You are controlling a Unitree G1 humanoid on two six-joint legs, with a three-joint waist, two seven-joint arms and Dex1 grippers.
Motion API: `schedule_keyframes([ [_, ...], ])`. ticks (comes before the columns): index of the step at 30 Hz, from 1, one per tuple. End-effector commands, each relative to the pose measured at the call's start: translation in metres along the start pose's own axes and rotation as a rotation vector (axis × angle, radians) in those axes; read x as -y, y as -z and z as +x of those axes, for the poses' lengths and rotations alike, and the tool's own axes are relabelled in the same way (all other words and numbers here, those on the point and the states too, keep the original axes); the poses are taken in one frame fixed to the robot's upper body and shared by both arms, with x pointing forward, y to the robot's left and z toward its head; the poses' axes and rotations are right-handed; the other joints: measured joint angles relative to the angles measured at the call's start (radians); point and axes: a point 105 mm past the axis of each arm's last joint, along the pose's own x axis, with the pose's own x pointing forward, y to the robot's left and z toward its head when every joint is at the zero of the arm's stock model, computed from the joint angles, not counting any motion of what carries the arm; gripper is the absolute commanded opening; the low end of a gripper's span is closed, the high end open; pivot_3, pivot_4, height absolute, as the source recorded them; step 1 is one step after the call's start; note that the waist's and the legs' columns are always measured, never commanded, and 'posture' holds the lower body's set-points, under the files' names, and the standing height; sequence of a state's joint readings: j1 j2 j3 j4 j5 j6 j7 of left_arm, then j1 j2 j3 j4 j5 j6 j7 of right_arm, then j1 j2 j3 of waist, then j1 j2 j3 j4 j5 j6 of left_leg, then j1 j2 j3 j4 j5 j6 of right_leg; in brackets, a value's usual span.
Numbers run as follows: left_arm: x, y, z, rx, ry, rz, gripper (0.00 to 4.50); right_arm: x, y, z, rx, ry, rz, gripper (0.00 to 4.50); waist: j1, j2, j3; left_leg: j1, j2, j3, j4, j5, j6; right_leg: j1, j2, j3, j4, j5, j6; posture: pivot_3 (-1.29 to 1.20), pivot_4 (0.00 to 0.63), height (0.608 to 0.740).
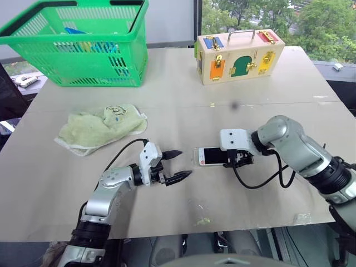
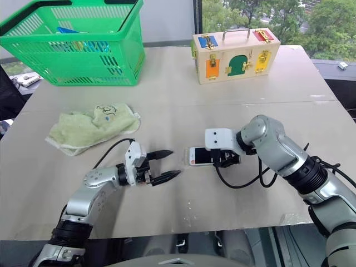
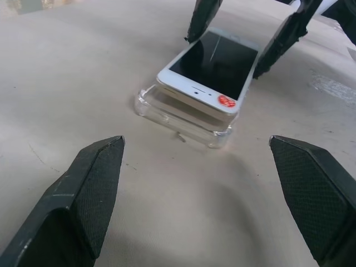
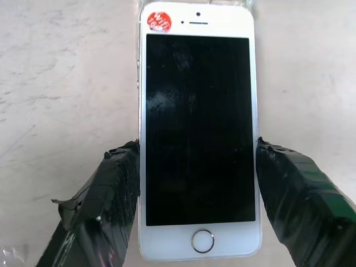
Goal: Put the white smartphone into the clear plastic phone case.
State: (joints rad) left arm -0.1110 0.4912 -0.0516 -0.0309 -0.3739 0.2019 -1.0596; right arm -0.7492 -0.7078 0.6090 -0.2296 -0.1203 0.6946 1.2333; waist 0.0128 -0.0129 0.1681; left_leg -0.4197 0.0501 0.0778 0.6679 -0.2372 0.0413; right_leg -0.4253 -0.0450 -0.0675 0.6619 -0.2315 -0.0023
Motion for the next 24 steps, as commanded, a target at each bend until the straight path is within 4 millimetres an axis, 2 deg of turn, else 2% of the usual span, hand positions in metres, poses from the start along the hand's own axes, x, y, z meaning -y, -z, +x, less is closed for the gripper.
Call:
schedule_keyframes([
  [1, 0.001, -0.006, 0.002, 0.011, 0.006, 0.025, 4.29, -0.004, -0.002, 0.001, -0.014, -0.008, -0.028, 2.79, 0.0, 0.0, 0.0, 0.0, 0.0, 0.0, 0.0, 0.0, 0.0, 0.0, 0.0, 0.0, 0.0, 0.0, 0.0, 0.0, 0.15, 0.74],
  [7, -0.001, -0.005, 0.0, 0.009, -0.002, 0.026, 4.29, -0.009, 0.0, 0.006, -0.025, -0.019, -0.033, 2.79, 0.0, 0.0, 0.0, 0.0, 0.0, 0.0, 0.0, 0.0, 0.0, 0.0, 0.0, 0.0, 0.0, 0.0, 0.0, 0.0, 0.15, 0.74],
  [10, -0.002, -0.006, -0.001, 0.008, -0.004, 0.026, 4.29, -0.003, -0.001, 0.008, -0.022, 0.013, -0.016, 2.79, -0.001, 0.0, 0.0, 0.0, 0.0, 0.0, 0.0, 0.0, 0.0, 0.0, 0.0, 0.0, 0.0, 0.0, 0.0, 0.0, 0.15, 0.74],
  [12, -0.003, -0.006, -0.002, 0.007, -0.005, 0.026, 4.29, 0.0, -0.002, 0.007, -0.012, 0.026, -0.006, 3.79, -0.003, 0.0, 0.0, 0.0, 0.0, 0.0, 0.0, 0.0, 0.0, 0.0, 0.0, 0.0, 0.0, 0.0, 0.0, 0.0, 0.15, 0.74],
  [14, -0.003, -0.007, -0.003, 0.006, -0.006, 0.027, 4.29, 0.003, -0.004, 0.006, -0.001, 0.047, 0.001, 4.46, -0.002, -0.001, 0.0, 0.0, 0.001, 0.0, 0.0, 0.0, 0.0, 0.0, 0.0, 0.0, 0.0, 0.0, 0.0, 0.0, 0.15, 0.74],
  [24, -0.005, -0.005, -0.004, -0.001, -0.013, 0.021, 4.29, 0.006, -0.015, -0.018, 0.098, 0.072, 0.051, 4.46, -0.001, -0.001, 0.0, -0.003, 0.001, 0.001, 0.0, 0.0, 0.0, -0.004, 0.001, 0.0, 0.0, 0.002, 0.003, 0.0, 0.15, 0.74],
])
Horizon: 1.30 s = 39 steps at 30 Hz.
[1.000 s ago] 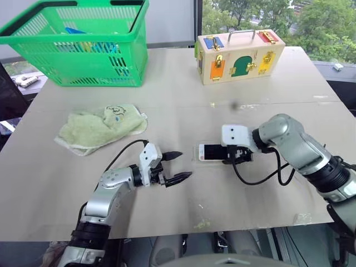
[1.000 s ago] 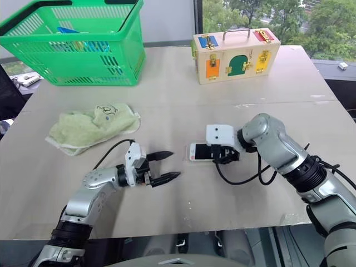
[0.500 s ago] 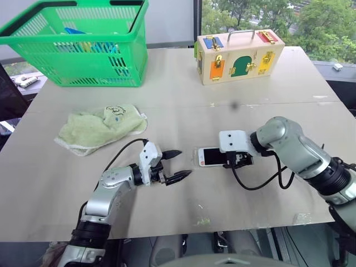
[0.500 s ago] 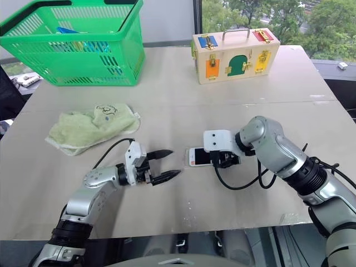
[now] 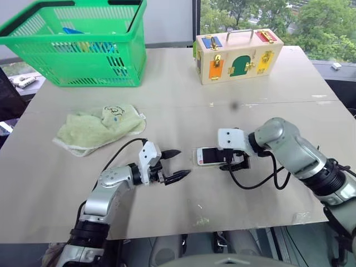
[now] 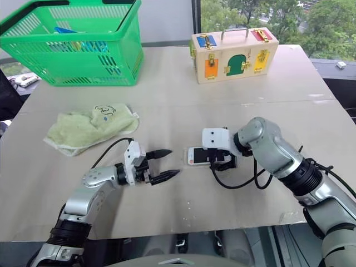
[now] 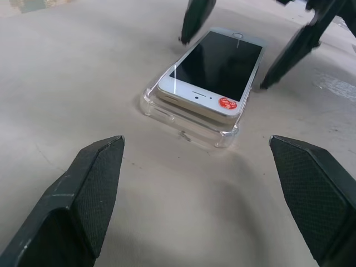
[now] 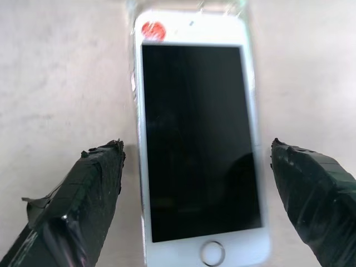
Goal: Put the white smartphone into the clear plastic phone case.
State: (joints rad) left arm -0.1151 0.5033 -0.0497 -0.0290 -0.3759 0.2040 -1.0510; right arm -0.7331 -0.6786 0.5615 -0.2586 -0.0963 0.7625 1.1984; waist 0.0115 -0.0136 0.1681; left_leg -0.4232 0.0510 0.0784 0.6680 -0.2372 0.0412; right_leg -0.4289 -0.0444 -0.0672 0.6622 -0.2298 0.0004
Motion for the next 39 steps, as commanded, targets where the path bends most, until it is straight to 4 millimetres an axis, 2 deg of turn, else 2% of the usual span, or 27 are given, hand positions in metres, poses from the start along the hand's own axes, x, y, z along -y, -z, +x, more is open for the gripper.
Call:
schedule_keyframes([
  [1, -0.002, -0.004, -0.002, 0.006, 0.0, 0.015, 4.29, 0.004, -0.009, -0.017, 0.058, 0.035, -0.003, 4.46, 0.0, 0.0, 0.0, 0.0, 0.0, 0.0, 0.0, 0.0, 0.0, 0.0, 0.0, 0.0, 0.0, 0.0, 0.0, 0.0, 0.15, 0.74],
  [3, -0.002, -0.004, -0.003, 0.004, 0.001, 0.015, 4.29, 0.007, -0.01, -0.021, 0.075, 0.055, 0.016, 3.94, 0.0, 0.0, 0.0, -0.001, 0.0, 0.0, 0.0, 0.0, 0.0, -0.001, 0.0, 0.0, 0.0, 0.0, 0.0, 0.0, 0.15, 0.74],
  [5, -0.003, -0.003, -0.003, 0.002, 0.0, 0.015, 4.29, 0.005, -0.01, -0.025, 0.096, 0.052, 0.03, 3.21, 0.0, 0.0, 0.0, -0.001, 0.0, 0.0, 0.0, 0.0, 0.0, -0.001, 0.0, 0.0, 0.0, 0.0, 0.0, 0.0, 0.15, 0.74],
  [10, -0.007, -0.002, -0.004, -0.003, -0.01, -0.003, 4.29, -0.006, -0.008, -0.035, 0.158, 0.03, 0.071, 0.98, 0.001, 0.0, 0.0, -0.003, 0.0, -0.001, 0.0, 0.0, 0.0, -0.002, 0.0, -0.001, 0.0, 0.0, 0.0, 0.0, 0.15, 0.74],
  [12, -0.012, -0.004, -0.005, 0.002, -0.029, -0.001, 4.29, -0.006, -0.016, -0.038, 0.241, 0.044, 0.087, 0.08, 0.001, 0.0, 0.0, -0.003, 0.0, -0.001, 0.0, 0.0, 0.0, -0.002, 0.0, -0.001, 0.0, 0.0, 0.0, 0.0, 0.15, 0.74],
  [15, -0.018, -0.01, -0.006, 0.025, -0.04, 0.006, 4.29, -0.005, -0.033, -0.037, 0.367, 0.05, 0.12, 0.08, -0.001, 0.0, 0.0, -0.003, 0.0, -0.002, 0.001, 0.0, 0.0, -0.002, 0.001, -0.001, 0.0, 0.0, 0.0, 0.0, 0.15, 0.74],
  [17, -0.022, -0.015, -0.006, 0.031, -0.041, 0.014, 4.29, -0.003, -0.043, -0.025, 0.415, 0.054, 0.149, 0.08, -0.001, 0.0, 0.0, -0.003, 0.001, -0.002, 0.001, 0.0, 0.0, -0.002, 0.002, -0.001, 0.001, 0.001, -0.001, 0.0, 0.15, 0.74],
  [21, -0.025, -0.012, -0.002, 0.022, -0.037, -0.006, 4.29, 0.001, -0.044, 0.003, 0.389, 0.068, 0.149, 0.08, 0.0, 0.0, 0.0, -0.003, 0.003, -0.002, 0.001, 0.0, 0.0, -0.002, 0.006, -0.001, 0.001, 0.001, -0.001, 0.0, 0.15, 0.74],
  [25, -0.024, -0.01, -0.002, 0.015, -0.027, -0.005, 4.29, 0.005, -0.031, 0.024, 0.299, 0.071, 0.145, 0.08, 0.001, 0.0, 0.0, -0.007, 0.002, 0.0, 0.002, 0.0, 0.0, -0.005, 0.008, 0.0, 0.0, 0.003, -0.004, 0.0, 0.15, 0.74],
  [31, -0.022, -0.01, -0.003, 0.013, -0.02, -0.002, 4.29, -0.015, -0.004, 0.047, 0.13, -0.042, 0.082, 0.08, 0.0, 0.0, 0.0, -0.005, 0.002, 0.0, 0.002, 0.0, 0.0, -0.004, 0.008, 0.0, 0.0, 0.002, -0.001, 0.0, 0.15, 0.74],
  [34, -0.021, -0.01, -0.003, 0.009, -0.017, 0.0, 4.29, -0.014, 0.002, 0.05, 0.091, -0.032, 0.06, 0.08, 0.001, -0.001, -0.001, -0.004, 0.002, 0.0, 0.002, 0.0, 0.0, -0.004, 0.009, -0.001, 0.001, 0.001, -0.001, 0.0, 0.15, 0.74],
  [36, -0.021, -0.01, -0.003, 0.007, -0.017, 0.001, 4.29, -0.011, -0.003, 0.046, 0.121, -0.017, 0.078, 0.08, 0.001, -0.001, -0.001, -0.002, 0.002, 0.0, 0.002, 0.0, 0.0, -0.002, 0.009, -0.001, 0.001, 0.001, -0.001, 0.0, 0.15, 0.74],
  [39, -0.023, -0.008, -0.005, -0.007, -0.023, 0.003, 4.29, 0.0, -0.027, 0.021, 0.285, 0.048, 0.117, 0.08, 0.003, -0.001, -0.001, 0.0, 0.003, 0.001, 0.002, 0.0, 0.0, 0.0, 0.008, 0.0, 0.001, 0.001, -0.001, 0.0, 0.15, 0.74],
])
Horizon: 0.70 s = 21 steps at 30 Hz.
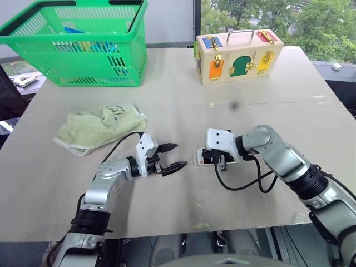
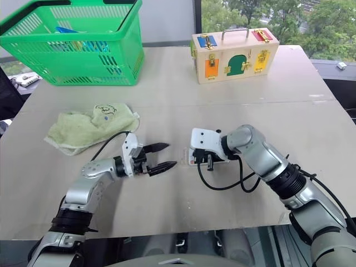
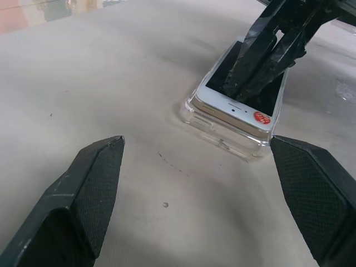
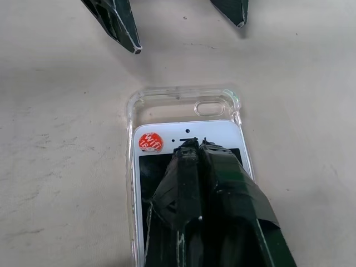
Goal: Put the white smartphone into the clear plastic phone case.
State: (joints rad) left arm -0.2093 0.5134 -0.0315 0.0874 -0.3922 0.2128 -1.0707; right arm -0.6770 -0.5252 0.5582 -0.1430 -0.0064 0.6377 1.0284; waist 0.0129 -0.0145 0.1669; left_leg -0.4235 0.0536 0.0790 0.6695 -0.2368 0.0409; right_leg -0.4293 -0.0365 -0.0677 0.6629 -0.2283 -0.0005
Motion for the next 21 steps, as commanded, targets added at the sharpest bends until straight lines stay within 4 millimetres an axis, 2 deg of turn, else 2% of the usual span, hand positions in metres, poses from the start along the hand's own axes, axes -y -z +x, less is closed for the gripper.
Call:
schedule_keyframes([
  [1, -0.001, -0.002, -0.004, -0.014, 0.004, 0.024, 4.29, 0.004, -0.021, -0.023, 0.16, 0.05, 0.081, 0.08, 0.002, 0.0, 0.0, -0.001, 0.0, 0.0, 0.0, 0.0, 0.0, 0.0, 0.0, 0.0, 0.0, 0.0, 0.0, 0.0, 0.15, 0.74],
  [4, 0.003, -0.002, -0.005, -0.016, 0.023, 0.019, 4.29, 0.003, -0.04, -0.049, 0.281, 0.086, 0.107, 0.08, -0.001, 0.0, 0.0, -0.005, 0.0, 0.0, 0.0, 0.0, 0.0, -0.004, -0.001, 0.002, 0.0, 0.002, -0.003, 0.0, 0.15, 0.74],
  [7, 0.009, -0.002, -0.005, -0.012, 0.04, 0.013, 4.29, 0.002, -0.043, -0.067, 0.313, 0.142, 0.133, 0.08, -0.001, 0.0, 0.0, -0.005, 0.0, -0.001, 0.0, 0.0, 0.0, -0.004, -0.001, 0.001, 0.0, 0.002, -0.003, 0.0, 0.15, 0.74],
  [8, 0.011, -0.002, -0.005, -0.015, 0.043, 0.013, 3.8, 0.002, -0.04, -0.072, 0.309, 0.17, 0.142, 0.0, -0.001, 0.0, 0.0, -0.005, 0.0, -0.001, 0.0, 0.0, 0.0, -0.004, -0.001, 0.001, 0.0, 0.002, -0.002, 0.0, 0.15, 0.74],
  [9, 0.013, -0.001, -0.005, -0.02, 0.048, 0.012, 3.6, 0.002, -0.035, -0.078, 0.299, 0.209, 0.155, 0.0, 0.001, 0.0, 0.0, -0.005, 0.0, -0.001, 0.0, 0.0, 0.0, -0.004, -0.001, 0.001, -0.001, 0.001, -0.002, 0.0, 0.15, 0.74],
  [11, 0.017, 0.002, -0.005, -0.028, 0.054, 0.013, 2.54, 0.003, -0.03, -0.088, 0.304, 0.271, 0.185, 0.0, 0.001, 0.0, 0.0, -0.005, 0.0, -0.002, 0.0, 0.0, 0.0, -0.004, -0.003, 0.001, -0.001, 0.001, -0.001, 0.0, 0.15, 0.74],
  [14, 0.019, 0.004, -0.005, -0.033, 0.055, 0.017, 1.3, 0.0, -0.021, -0.104, 0.296, 0.347, 0.233, 0.0, 0.001, 0.0, 0.0, -0.005, 0.0, -0.001, 0.0, 0.0, 0.0, -0.004, -0.004, 0.001, -0.001, 0.0, 0.0, 0.0, 0.15, 0.74],
  [16, 0.019, 0.004, -0.006, -0.038, 0.056, 0.024, 0.26, -0.004, -0.012, -0.111, 0.262, 0.381, 0.252, 0.0, 0.001, 0.0, 0.0, -0.005, 0.0, -0.001, 0.0, 0.0, 0.0, -0.004, -0.004, 0.001, -0.001, 0.0, 0.0, 0.0, 0.15, 0.74],
  [17, 0.019, 0.004, -0.006, -0.039, 0.056, 0.026, 0.07, -0.005, -0.009, -0.113, 0.25, 0.39, 0.258, 0.0, 0.001, 0.0, 0.0, -0.005, 0.0, -0.001, 0.0, 0.0, 0.0, -0.004, -0.004, 0.001, -0.001, 0.0, 0.0, 0.0, 0.15, 0.74],
  [18, 0.022, -0.019, -0.016, -0.018, 0.057, 0.044, 0.07, -0.007, -0.004, -0.115, 0.226, 0.404, 0.263, 0.0, 0.0, 0.0, 0.0, -0.005, 0.0, -0.001, 0.0, 0.0, 0.0, -0.004, -0.004, 0.001, -0.001, 0.0, 0.0, 0.0, 0.15, 0.74],
  [19, 0.027, -0.034, -0.029, -0.016, 0.066, 0.06, 0.07, -0.007, 0.002, -0.117, 0.206, 0.433, 0.275, 0.0, -0.005, -0.004, 0.003, -0.005, 0.0, -0.001, 0.0, 0.0, 0.0, -0.004, -0.004, 0.001, -0.001, 0.0, 0.0, 0.0, 0.15, 0.74],
  [21, 0.036, -0.047, -0.042, -0.035, 0.082, 0.077, 0.07, -0.006, 0.013, -0.121, 0.18, 0.485, 0.303, 0.0, -0.012, -0.006, 0.004, -0.006, 0.002, -0.003, -0.001, 0.0, 0.0, -0.005, -0.003, 0.001, -0.001, 0.0, 0.0, 0.0, 0.15, 0.74],
])
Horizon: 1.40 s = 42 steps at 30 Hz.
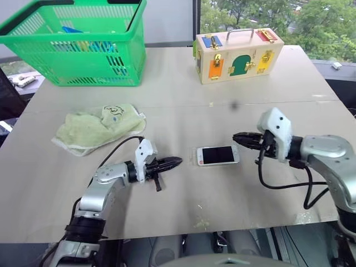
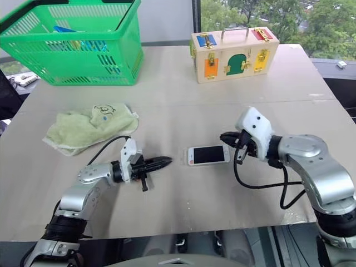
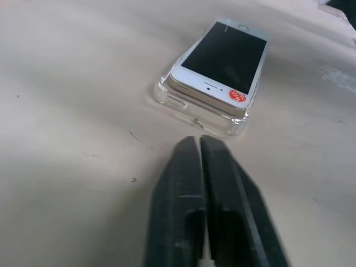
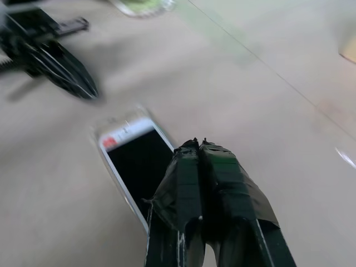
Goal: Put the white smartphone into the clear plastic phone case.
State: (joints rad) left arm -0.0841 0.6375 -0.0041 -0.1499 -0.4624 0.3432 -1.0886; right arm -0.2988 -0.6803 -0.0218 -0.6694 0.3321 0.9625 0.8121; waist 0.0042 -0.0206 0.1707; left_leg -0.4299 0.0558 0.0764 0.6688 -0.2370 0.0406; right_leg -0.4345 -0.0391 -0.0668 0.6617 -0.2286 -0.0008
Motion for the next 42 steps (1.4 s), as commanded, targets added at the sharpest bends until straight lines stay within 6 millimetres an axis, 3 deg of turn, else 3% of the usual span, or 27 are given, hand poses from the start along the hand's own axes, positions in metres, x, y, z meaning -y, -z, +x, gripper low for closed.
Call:
schedule_keyframes([
  [1, 0.012, -0.037, -0.023, 0.027, 0.013, 0.069, 0.07, 0.014, 0.004, -0.012, -0.016, 0.133, -0.025, 0.0, -0.004, 0.003, 0.0, 0.0, 0.0, 0.0, 0.0, 0.0, 0.0, 0.0, 0.0, 0.0, 0.0, 0.0, 0.0, 0.0, 0.15, 0.74],
  [4, 0.012, -0.037, -0.021, -0.002, 0.001, 0.052, 0.07, 0.025, 0.021, -0.017, -0.074, 0.224, -0.029, 0.0, 0.003, 0.008, -0.001, 0.001, -0.002, 0.0, 0.0, 0.0, -0.001, 0.0, -0.001, 0.001, 0.0, 0.0, 0.0, 0.0, 0.15, 0.74],
  [10, 0.011, -0.035, -0.019, -0.015, 0.002, 0.055, 0.07, 0.019, 0.04, -0.019, -0.127, 0.23, -0.021, 0.0, 0.01, 0.007, 0.0, 0.001, -0.002, 0.0, 0.001, 0.0, -0.001, 0.001, 0.003, 0.0, 0.0, 0.0, 0.0, 0.0, 0.15, 0.74],
  [17, 0.008, -0.028, -0.02, -0.033, -0.003, 0.054, 0.07, 0.018, 0.043, -0.02, -0.129, 0.236, -0.015, 0.0, 0.009, 0.007, 0.0, 0.001, -0.002, 0.0, 0.001, 0.0, -0.001, 0.001, 0.004, 0.001, 0.0, 0.0, 0.0, 0.0, 0.15, 0.74],
  [22, -0.034, -0.053, -0.024, 0.208, -0.26, -0.1, 0.07, 0.019, 0.035, -0.018, -0.068, 0.239, 0.036, 0.0, 0.014, 0.005, 0.0, 0.0, -0.002, -0.001, 0.001, 0.0, 0.0, 0.001, 0.004, 0.0, 0.0, 0.0, 0.001, 0.0, 0.15, 0.74],
  [26, -0.004, -0.033, -0.022, 0.056, -0.065, -0.054, 0.07, 0.017, 0.035, -0.019, -0.058, 0.221, 0.052, 0.0, 0.002, 0.001, -0.001, 0.001, -0.002, 0.0, 0.001, 0.0, 0.0, 0.001, 0.005, 0.001, 0.0, 0.0, 0.001, 0.0, 0.15, 0.74],
  [28, 0.002, -0.029, -0.022, 0.045, -0.036, -0.065, 0.07, 0.015, 0.039, -0.019, -0.068, 0.201, 0.052, 0.0, 0.001, 0.001, -0.001, 0.002, -0.002, 0.004, 0.0, 0.0, -0.001, 0.001, 0.004, 0.003, 0.0, 0.0, 0.001, 0.0, 0.15, 0.74],
  [35, 0.003, -0.013, -0.015, -0.015, 0.001, -0.025, 0.07, 0.011, 0.05, -0.008, -0.134, 0.136, -0.002, 0.0, 0.01, 0.001, -0.001, 0.002, -0.002, 0.002, 0.001, 0.0, 0.0, 0.002, 0.002, 0.002, 0.0, -0.002, -0.003, 0.0, 0.15, 0.74],
  [42, -0.007, -0.004, 0.011, -0.056, -0.001, 0.039, 0.07, 0.011, 0.047, 0.004, -0.157, 0.096, -0.061, 0.0, 0.012, 0.001, -0.001, 0.001, -0.002, 0.002, 0.001, 0.0, 0.0, 0.001, 0.004, 0.002, 0.0, 0.0, 0.0, 0.0, 0.15, 0.74],
])
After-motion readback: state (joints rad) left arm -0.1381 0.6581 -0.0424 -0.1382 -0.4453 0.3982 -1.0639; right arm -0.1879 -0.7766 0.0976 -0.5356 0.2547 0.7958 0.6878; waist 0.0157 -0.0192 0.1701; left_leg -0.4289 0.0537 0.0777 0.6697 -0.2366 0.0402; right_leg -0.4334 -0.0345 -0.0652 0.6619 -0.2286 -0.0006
